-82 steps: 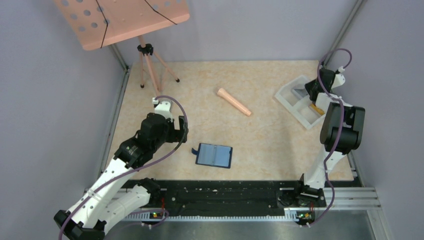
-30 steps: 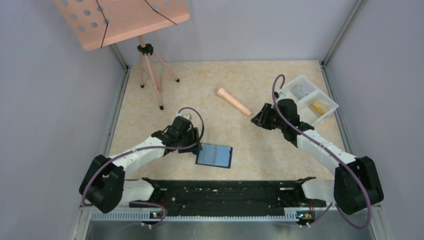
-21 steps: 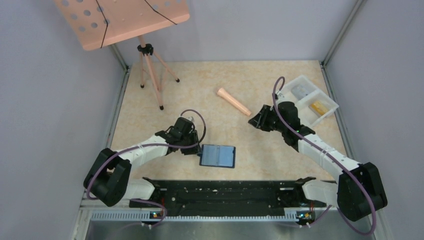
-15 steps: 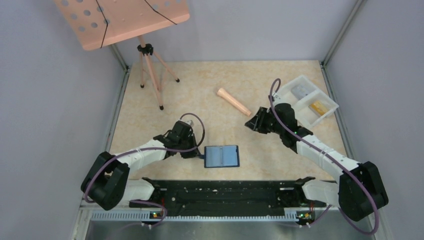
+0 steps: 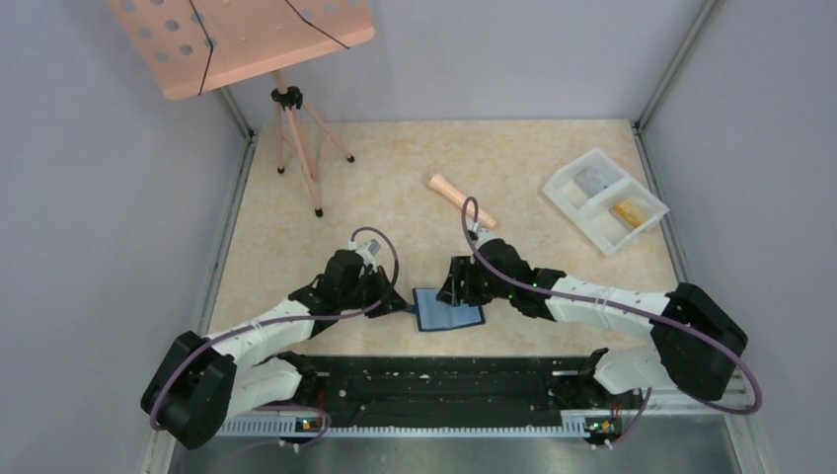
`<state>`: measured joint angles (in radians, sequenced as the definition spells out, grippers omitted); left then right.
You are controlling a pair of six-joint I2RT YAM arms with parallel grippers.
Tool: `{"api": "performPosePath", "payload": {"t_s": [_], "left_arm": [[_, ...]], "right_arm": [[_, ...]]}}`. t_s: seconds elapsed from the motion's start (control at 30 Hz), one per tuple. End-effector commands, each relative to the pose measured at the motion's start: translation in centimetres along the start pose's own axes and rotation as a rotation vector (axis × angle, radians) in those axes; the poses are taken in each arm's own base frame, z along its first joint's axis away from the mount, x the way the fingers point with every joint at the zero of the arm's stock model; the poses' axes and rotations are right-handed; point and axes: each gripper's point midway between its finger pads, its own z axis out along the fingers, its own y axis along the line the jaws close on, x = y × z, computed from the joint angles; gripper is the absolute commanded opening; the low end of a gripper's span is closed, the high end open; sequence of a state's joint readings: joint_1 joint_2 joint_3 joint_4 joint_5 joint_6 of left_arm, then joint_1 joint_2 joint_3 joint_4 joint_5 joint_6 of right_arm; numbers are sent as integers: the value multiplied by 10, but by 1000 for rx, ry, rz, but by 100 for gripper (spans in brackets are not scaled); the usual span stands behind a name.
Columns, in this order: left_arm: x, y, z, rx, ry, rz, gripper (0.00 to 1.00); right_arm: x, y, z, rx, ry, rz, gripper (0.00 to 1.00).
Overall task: Take the credit cards out of the card holder
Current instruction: Remove the credit card from the card holder.
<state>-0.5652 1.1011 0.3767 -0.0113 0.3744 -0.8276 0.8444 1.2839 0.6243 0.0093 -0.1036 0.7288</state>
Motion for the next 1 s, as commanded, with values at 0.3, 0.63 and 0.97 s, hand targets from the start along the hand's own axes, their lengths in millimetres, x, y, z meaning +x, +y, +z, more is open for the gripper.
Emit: {"api": "performPosePath", "payload": {"t_s": [0.3, 0.63, 0.97], "left_arm": [[-4, -20, -8, 113, -47, 17, 0], [-4, -21, -10, 116, -50, 11, 0], [-3, -21, -11, 120, -53, 3, 0]], "right_arm": [[26, 41, 35, -14, 52, -44, 62], [29, 31, 41, 36, 52, -68, 58], [33, 27, 45, 45, 60, -81, 57]]}}
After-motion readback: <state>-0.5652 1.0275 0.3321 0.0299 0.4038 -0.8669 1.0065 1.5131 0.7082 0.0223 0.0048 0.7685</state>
